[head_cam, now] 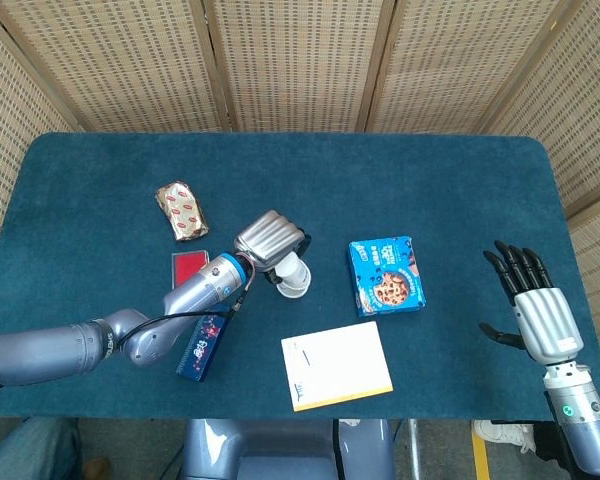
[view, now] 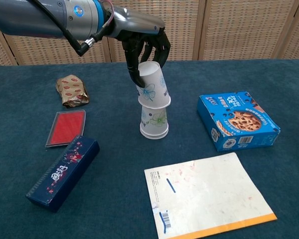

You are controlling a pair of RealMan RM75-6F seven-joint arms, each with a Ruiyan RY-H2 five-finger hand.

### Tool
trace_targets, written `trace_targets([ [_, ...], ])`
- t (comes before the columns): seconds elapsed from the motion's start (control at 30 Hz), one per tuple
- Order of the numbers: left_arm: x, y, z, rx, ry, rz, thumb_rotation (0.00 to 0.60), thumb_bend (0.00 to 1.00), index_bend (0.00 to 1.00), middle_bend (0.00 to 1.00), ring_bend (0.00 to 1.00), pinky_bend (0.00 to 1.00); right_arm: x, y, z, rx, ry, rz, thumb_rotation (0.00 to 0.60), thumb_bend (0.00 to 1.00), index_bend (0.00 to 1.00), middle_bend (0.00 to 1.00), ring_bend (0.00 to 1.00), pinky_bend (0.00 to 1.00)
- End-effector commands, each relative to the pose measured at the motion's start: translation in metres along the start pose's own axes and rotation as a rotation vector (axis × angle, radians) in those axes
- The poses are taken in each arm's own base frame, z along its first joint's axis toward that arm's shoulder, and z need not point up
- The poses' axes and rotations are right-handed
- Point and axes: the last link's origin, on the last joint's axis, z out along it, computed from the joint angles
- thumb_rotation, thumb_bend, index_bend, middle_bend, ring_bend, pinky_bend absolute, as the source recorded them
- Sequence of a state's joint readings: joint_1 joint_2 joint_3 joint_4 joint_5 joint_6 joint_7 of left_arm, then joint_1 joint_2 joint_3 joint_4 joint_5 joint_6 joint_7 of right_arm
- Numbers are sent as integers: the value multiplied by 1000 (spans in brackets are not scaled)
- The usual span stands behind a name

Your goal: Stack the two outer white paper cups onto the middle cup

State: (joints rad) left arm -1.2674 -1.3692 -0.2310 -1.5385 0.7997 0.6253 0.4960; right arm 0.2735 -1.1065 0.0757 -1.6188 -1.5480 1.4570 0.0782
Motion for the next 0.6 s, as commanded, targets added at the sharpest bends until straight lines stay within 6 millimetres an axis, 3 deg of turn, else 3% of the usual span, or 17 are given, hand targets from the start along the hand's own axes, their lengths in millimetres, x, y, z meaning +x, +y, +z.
trace_targets([
  [0.03,0,1,2,12,-4,4,600,71,525,491,480,469,0,0,0,0,0,1,600,0,23,0,0,0],
  [0.4,-7,10,12,15,-27,39,600,66,484,457,449,455,2,2,0,-9,1,6,600,0,25,0,0,0],
  [0.47,-9,13,14,13,-45,48,600,33,392,374,347,404,1,3,1,-12,-1,8,600,0,24,0,0,0],
  [0.53,-10,16,15,11,-57,60,600,1,218,213,164,287,2,3,1,-14,1,7,600,0,24,0,0,0],
  [0.6,-10,19,15,10,-56,64,600,0,75,79,47,195,3,3,0,-13,3,7,600,0,25,0,0,0],
])
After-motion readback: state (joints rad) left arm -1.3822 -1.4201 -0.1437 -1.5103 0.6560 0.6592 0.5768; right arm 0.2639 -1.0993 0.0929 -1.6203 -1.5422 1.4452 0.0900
